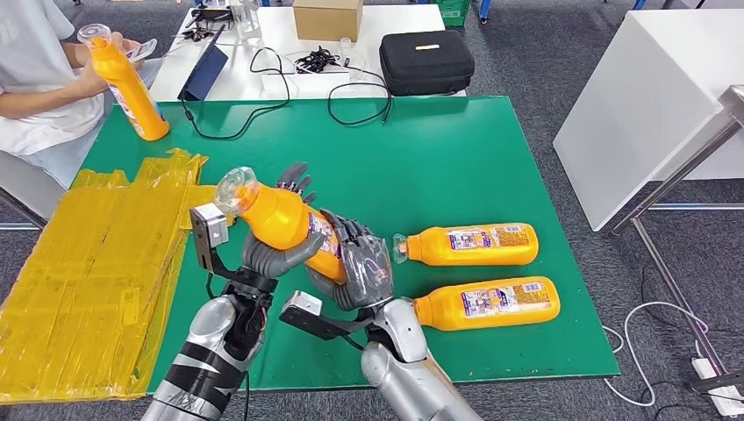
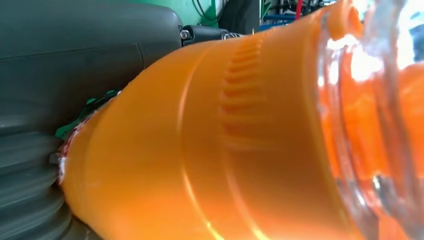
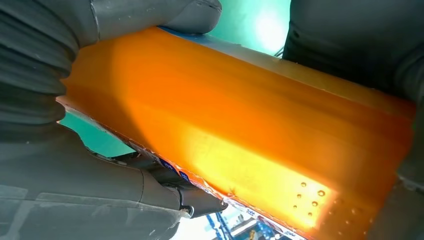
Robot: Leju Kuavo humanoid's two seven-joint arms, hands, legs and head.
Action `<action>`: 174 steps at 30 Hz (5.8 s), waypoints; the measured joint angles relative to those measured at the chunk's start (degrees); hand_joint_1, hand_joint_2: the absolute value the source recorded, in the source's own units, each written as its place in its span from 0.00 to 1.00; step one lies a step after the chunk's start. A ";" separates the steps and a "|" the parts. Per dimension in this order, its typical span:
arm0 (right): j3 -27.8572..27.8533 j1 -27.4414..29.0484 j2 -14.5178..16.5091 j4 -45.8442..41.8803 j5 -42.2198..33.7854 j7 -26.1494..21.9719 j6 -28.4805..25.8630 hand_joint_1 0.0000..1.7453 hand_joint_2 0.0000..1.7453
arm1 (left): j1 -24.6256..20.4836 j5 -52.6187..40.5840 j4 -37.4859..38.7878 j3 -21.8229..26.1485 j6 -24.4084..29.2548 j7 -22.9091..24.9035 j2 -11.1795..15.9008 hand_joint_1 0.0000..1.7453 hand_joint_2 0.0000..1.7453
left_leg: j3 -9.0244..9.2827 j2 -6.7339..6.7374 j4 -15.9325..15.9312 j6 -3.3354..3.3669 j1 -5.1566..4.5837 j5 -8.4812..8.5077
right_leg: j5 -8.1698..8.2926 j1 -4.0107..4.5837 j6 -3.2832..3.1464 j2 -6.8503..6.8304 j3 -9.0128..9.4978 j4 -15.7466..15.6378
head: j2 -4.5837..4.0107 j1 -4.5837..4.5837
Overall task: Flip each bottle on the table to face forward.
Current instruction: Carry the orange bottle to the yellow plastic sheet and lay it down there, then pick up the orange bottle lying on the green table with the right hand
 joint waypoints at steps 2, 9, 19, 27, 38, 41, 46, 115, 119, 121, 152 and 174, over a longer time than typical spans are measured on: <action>0.52 -0.12 -0.01 0.23 0.04 0.25 -0.02 1.00 1.00 | 0.17 0.17 0.07 0.47 -0.02 -0.10 0.04 0.32 1.00 | 0.00 0.00 0.00 0.00 0.00 0.00 | 0.00 0.00 0.00 0.00 -0.01 0.00 | 0.00 0.00; 2.62 -1.16 -0.04 1.48 -1.30 0.95 0.00 1.00 1.00 | 0.40 1.00 0.34 1.86 2.05 -0.73 0.07 1.00 1.00 | 0.00 0.05 0.00 0.00 0.01 0.00 | 0.00 0.00 0.00 0.00 -0.04 0.00 | 0.00 -0.01; 4.26 -1.55 -0.20 2.06 -5.56 0.24 0.60 0.36 0.50 | 0.43 1.01 0.40 2.67 3.20 -0.72 0.02 1.00 1.00 | -0.01 0.04 0.00 0.00 0.00 0.00 | 0.00 0.00 0.00 0.00 -0.04 0.00 | 0.00 0.00; 5.31 0.65 -0.28 0.26 -7.79 -1.63 0.31 0.00 0.00 | -0.08 0.40 0.40 3.07 5.47 -0.66 -0.13 1.00 1.00 | -0.03 0.05 0.00 0.00 0.01 0.00 | 0.00 0.01 0.00 0.00 -0.06 0.00 | 0.00 0.00; 5.03 8.78 -4.08 -19.05 -12.43 -2.18 2.72 0.00 1.00 | -2.94 -30.81 0.94 4.51 30.41 -0.52 1.14 1.00 1.00 | -0.08 -0.04 0.00 0.00 0.00 0.00 | 0.00 0.00 0.00 -0.02 -0.07 0.00 | 0.00 0.01; 3.47 11.12 -5.51 -25.73 -12.67 -2.18 3.74 0.00 1.00 | -4.30 -46.55 2.73 5.83 38.53 2.17 2.55 1.00 1.00 | -0.07 0.01 0.00 0.00 0.00 0.00 | 0.00 0.00 0.00 -0.01 -0.07 0.00 | 0.00 0.00; 1.35 13.35 -7.23 -32.93 -12.90 -2.16 4.50 0.00 1.00 | -5.51 -59.95 5.56 7.74 42.43 7.07 4.30 1.00 1.00 | -0.07 -0.01 0.00 0.00 0.00 0.00 | 0.00 0.00 0.00 -0.01 -0.06 0.00 | 0.00 0.02; -16.10 7.90 -21.26 -35.72 8.26 14.38 10.66 0.00 1.00 | -10.66 -40.49 33.58 41.60 21.39 -15.01 6.74 0.00 1.00 | -0.02 0.02 0.00 -0.01 -0.01 0.02 | 0.03 0.00 0.02 0.00 0.00 0.00 | 0.00 0.01; -16.41 2.09 -23.90 -30.61 8.68 15.06 17.85 0.00 1.00 | -8.95 -35.90 26.67 38.49 18.61 -14.98 4.52 0.00 1.00 | -0.04 0.01 0.01 0.09 -0.10 0.08 | 0.11 -0.10 0.13 0.00 0.00 0.00 | 0.00 0.00; -16.42 -1.14 -25.05 -27.26 7.96 14.49 22.04 0.00 1.00 | -8.25 -35.19 23.99 36.38 18.68 -14.92 3.72 0.00 1.00 | -0.05 -0.01 0.01 0.13 -0.14 0.11 | 0.14 -0.14 0.18 -0.01 0.00 0.00 | 0.00 0.00; -9.05 -25.95 -32.81 4.72 -20.87 -9.17 56.97 0.00 1.00 | -9.00 -27.74 22.34 26.99 20.79 -18.44 2.28 0.00 1.00 | -0.09 -0.19 0.05 0.23 -0.15 0.19 | 0.19 -0.15 0.26 -0.09 0.01 0.01 | 0.00 -0.02; -2.50 -18.59 -48.52 -1.51 -33.41 -8.63 57.95 0.00 1.00 | -9.77 -25.61 25.10 26.59 21.23 -18.91 3.67 0.00 1.00 | -0.14 -0.26 0.06 0.24 -0.16 0.17 | 0.19 -0.16 0.27 -0.18 0.01 0.00 | 0.00 -0.03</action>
